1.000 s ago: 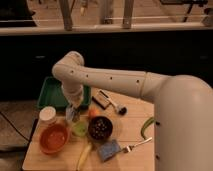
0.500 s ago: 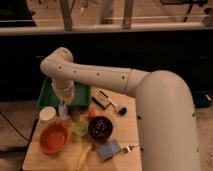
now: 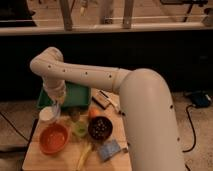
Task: Place towel in paper cup
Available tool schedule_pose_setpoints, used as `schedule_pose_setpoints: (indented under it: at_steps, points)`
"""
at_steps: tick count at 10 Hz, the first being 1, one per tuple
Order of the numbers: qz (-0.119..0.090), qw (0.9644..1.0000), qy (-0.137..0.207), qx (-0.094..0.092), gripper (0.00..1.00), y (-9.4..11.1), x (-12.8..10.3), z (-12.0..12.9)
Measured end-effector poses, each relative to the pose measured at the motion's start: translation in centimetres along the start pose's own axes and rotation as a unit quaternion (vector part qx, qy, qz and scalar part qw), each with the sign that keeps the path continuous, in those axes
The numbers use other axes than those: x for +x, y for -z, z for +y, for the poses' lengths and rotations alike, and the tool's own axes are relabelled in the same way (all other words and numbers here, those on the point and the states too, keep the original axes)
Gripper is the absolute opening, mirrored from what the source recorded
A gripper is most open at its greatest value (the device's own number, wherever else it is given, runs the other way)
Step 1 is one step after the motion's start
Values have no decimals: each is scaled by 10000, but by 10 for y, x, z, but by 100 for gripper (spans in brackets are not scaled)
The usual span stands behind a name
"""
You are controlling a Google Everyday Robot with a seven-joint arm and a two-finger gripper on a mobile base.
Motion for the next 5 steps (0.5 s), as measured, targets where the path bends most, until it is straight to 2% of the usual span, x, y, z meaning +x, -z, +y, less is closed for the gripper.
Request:
schedule_pose_setpoints:
  at_steps: [5]
  points:
    - [-156,9988,465,-44,0,-14,-15,-36]
